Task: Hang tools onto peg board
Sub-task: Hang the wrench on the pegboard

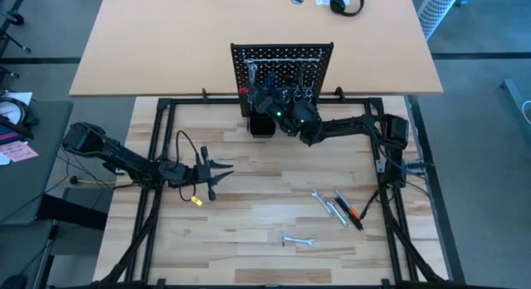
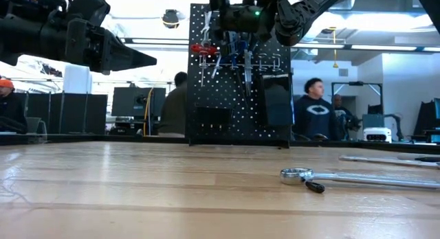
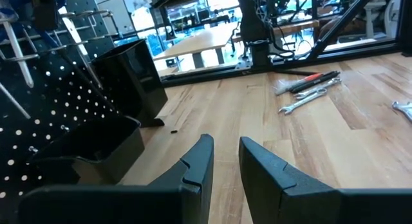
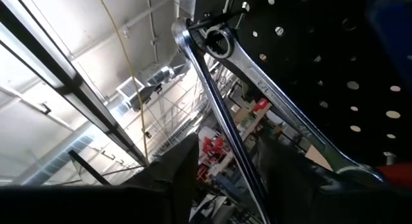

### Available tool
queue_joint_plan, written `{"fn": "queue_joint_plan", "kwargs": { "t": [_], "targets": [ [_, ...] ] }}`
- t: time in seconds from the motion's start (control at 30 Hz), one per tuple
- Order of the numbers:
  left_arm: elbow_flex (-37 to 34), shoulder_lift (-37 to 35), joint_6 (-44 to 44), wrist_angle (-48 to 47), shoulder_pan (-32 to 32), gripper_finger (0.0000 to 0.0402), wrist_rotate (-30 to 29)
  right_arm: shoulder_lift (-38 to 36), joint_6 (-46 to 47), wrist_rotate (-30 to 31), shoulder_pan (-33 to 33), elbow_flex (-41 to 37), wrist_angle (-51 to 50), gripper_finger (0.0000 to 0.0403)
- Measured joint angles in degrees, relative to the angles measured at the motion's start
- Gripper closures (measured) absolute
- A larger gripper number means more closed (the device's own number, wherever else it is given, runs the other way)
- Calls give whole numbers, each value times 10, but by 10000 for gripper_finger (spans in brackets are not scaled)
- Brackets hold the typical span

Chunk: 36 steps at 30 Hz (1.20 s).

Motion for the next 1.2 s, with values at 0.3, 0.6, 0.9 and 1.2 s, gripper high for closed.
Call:
{"fn": "queue_joint_plan", "kwargs": {
  "t": [0.3,0.6,0.9,1.2],
  "targets": [
    [0,0,0,0,0,337,0,0,-12,3,10,0,-5,235],
    [0,0,-9,0,-1,337,0,-24,-48,5,10,2,-69,235],
    [115,-29,-25,-216,-23,378,-38,-52,-55,-9,9,3,-142,235],
    [169,-25,-46,-318,-33,399,-38,-53,-23,-85,-8,4,-204,236]
  ]
}}
